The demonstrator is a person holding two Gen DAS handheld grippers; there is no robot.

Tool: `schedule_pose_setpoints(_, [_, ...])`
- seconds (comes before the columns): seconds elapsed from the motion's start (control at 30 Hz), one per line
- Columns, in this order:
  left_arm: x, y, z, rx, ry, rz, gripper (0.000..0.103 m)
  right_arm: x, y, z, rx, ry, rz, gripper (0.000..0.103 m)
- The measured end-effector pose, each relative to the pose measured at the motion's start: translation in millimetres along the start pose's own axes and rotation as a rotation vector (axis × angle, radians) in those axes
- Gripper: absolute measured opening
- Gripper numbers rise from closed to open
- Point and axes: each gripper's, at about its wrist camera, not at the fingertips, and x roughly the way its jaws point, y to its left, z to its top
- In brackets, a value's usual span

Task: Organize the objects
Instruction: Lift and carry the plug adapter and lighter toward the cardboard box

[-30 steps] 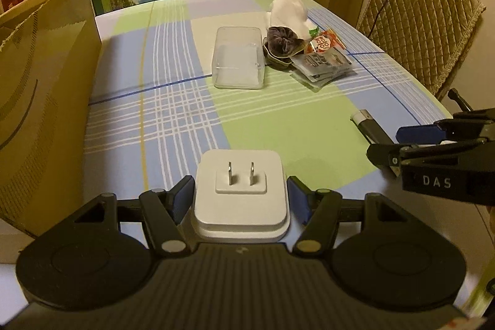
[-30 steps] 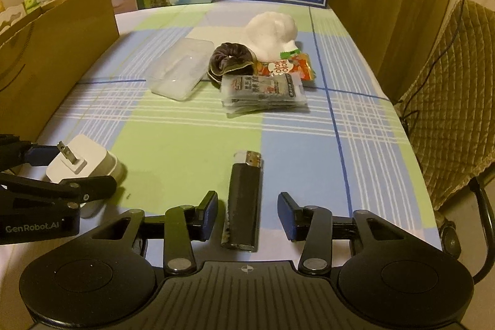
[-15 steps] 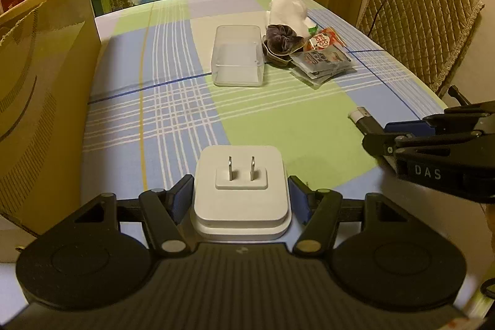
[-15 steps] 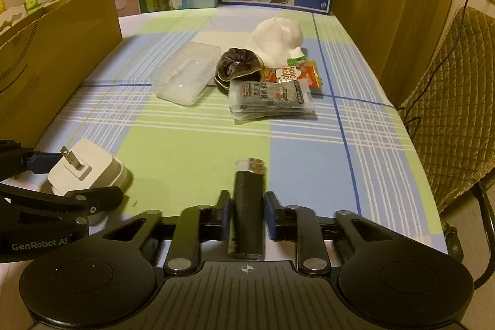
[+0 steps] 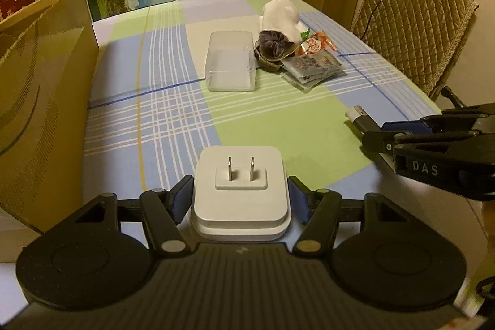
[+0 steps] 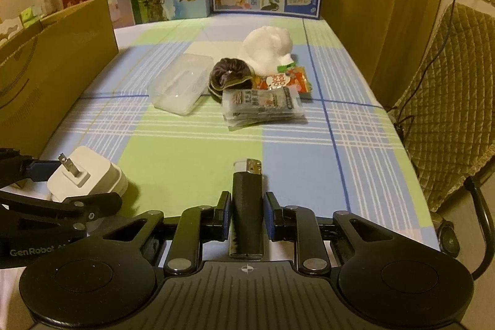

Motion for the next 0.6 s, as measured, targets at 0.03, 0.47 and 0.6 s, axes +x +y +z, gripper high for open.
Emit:
schedule_pose_setpoints(0.03, [-3.2,-0.5,1.0,-0.001,-0.004,0.0,0.06,-2.6,0.0,0.1,0.005,-0.003,-0.002,0.019])
schedule_pose_setpoints(0.47, [-71.1,7.8,-1.5,-0.047,-0.062,0.02,0.06,-67.7,27.5,-5.8,0.067,-0.045,0.04,0.019])
schedule_pose_setpoints(0.6, [-96.2,13.5,-2.9,-0.055,-0.086,0.037,0.06,-89.3,43.7,-2.1,0.056,-0.072,0.058,0.019])
